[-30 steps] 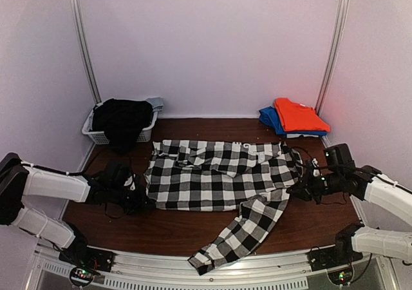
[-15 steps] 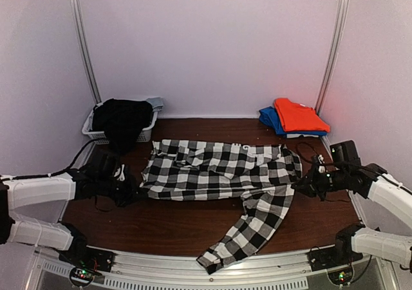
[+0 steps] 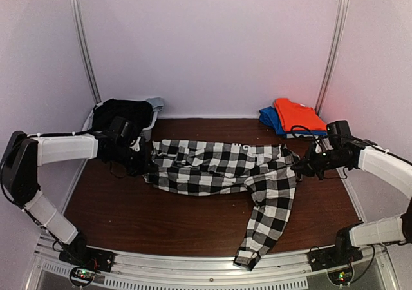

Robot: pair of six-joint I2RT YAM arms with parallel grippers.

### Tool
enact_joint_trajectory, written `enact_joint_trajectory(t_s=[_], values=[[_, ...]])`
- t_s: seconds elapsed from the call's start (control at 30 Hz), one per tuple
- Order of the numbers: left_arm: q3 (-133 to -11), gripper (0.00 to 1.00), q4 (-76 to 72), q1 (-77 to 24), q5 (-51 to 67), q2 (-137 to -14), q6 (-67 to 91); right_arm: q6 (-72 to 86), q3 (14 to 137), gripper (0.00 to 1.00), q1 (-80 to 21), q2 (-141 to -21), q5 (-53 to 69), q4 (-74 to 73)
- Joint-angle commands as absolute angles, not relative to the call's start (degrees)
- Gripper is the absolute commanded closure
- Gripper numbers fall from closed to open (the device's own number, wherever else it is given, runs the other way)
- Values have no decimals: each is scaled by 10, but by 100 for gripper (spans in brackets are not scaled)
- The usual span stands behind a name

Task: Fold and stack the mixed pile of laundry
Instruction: Fold the 1/3-folded shirt at the center of the board.

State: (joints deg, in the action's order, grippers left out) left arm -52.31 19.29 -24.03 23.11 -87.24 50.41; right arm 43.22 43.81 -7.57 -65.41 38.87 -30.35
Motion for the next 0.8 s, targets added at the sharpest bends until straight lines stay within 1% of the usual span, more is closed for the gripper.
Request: enact_joint_trajectory(t_s=[0.0, 0.17, 0.43, 0.77], values=[[-588, 100, 239, -236, 224, -927, 447, 402, 461, 100, -67, -683, 395, -289], [-633, 100, 262, -230, 212, -963, 437, 393, 463, 100, -53, -712, 390, -281], [-689, 100, 275, -221, 217, -1017, 420, 366, 497, 100, -35, -794, 393, -261], [-717, 100, 266, -218, 225, -1071, 410, 344, 544, 100, -35, -894, 394, -248]])
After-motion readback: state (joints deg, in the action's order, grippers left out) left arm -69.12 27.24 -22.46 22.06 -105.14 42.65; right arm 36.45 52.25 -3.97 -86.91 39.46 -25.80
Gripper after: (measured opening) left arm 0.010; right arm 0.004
